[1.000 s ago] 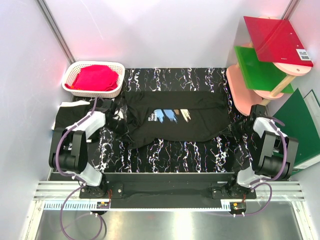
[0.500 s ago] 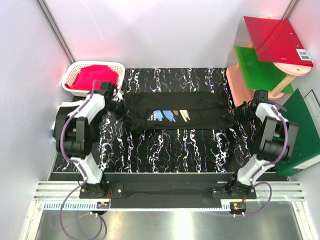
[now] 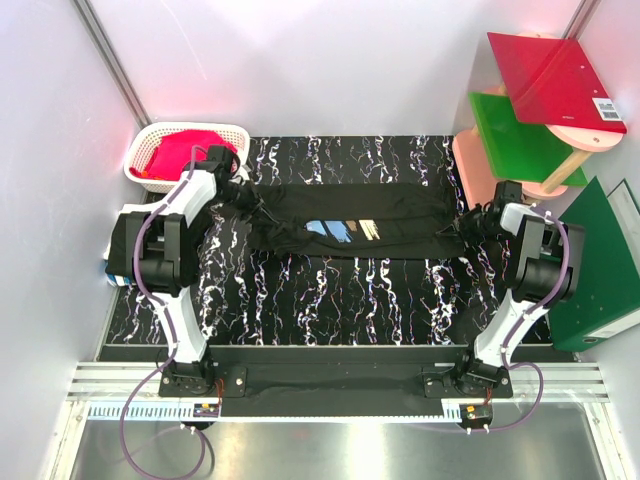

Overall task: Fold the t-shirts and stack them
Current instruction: Fold the other side of the tshirt into a rectangle

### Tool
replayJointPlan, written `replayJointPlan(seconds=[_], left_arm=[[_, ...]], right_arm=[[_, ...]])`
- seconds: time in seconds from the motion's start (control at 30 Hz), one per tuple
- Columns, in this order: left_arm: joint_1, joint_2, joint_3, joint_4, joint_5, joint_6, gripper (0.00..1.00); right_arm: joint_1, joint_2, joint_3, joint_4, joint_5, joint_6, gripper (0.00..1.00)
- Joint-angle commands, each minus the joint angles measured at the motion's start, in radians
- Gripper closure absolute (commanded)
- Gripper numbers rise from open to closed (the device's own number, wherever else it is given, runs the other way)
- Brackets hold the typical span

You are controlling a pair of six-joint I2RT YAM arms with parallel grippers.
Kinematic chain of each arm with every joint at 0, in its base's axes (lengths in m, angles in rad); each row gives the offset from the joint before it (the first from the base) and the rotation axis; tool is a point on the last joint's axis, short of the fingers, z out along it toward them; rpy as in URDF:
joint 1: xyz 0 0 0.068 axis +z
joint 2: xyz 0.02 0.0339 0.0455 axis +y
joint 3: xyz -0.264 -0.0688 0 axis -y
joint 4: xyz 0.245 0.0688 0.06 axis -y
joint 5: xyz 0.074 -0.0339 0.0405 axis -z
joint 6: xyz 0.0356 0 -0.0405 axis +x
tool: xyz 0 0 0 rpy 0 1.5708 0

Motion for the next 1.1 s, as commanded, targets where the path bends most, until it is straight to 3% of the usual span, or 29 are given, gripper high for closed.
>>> replayJointPlan(seconds=[0.0, 0.07, 0.27, 0.3, 0.33, 0.37, 0.6, 0.77, 0.93, 0.97, 1.0, 1.03, 1.07], left_arm=[[0.018, 0.03, 0.071, 0.02, 0.035, -0.032, 1.0], [0.026, 0.039, 0.078, 0.039, 0.044, -0.065, 1.0], [0.07, 0.073, 0.075, 0.197, 0.067, -0.209, 0.98], [0.075, 0.105, 0.086, 0.197, 0.07, -0.214, 0.76], [0.075, 0.119, 0.103, 0.198, 0.064, -0.217, 0.36], [0.076, 0.134, 0.109, 0.197, 0.058, -0.214, 0.01], [0.066, 0.046, 0.129, 0.198, 0.032, -0.121, 0.01], [0.04, -0.137, 0.025, 0.166, -0.026, 0.028, 0.01], [-0.022, -0.205, -0.108, 0.085, -0.147, 0.18, 0.03], [-0.032, -0.217, -0.133, 0.085, -0.152, 0.188, 0.09], [-0.037, -0.218, -0.177, 0.085, -0.161, 0.194, 0.24], [-0.039, -0.218, -0.194, 0.089, -0.163, 0.194, 0.46], [-0.039, -0.209, -0.211, 0.091, -0.17, 0.194, 0.52]], right_arm=[[-0.005, -0.007, 0.093, 0.093, -0.018, -0.023, 0.97], [-0.005, -0.01, 0.096, 0.09, -0.022, -0.035, 0.91], [0.004, -0.037, 0.078, 0.057, -0.013, -0.081, 0.49], [0.004, -0.043, 0.066, 0.051, -0.01, -0.089, 0.48], [0.004, -0.056, 0.057, 0.046, -0.01, -0.1, 0.44], [0.004, -0.065, 0.05, 0.041, -0.008, -0.106, 0.43], [0.006, -0.154, 0.009, -0.02, -0.001, -0.167, 0.42], [0.007, -0.2, -0.013, -0.068, -0.004, -0.204, 0.42], [0.007, -0.192, -0.017, -0.098, -0.001, -0.235, 0.41], [0.007, -0.189, -0.016, -0.098, -0.001, -0.236, 0.41], [0.007, -0.183, -0.013, -0.104, -0.002, -0.242, 0.41], [0.007, -0.179, -0.01, -0.104, -0.004, -0.246, 0.41], [0.006, -0.174, -0.002, -0.107, -0.005, -0.246, 0.41]])
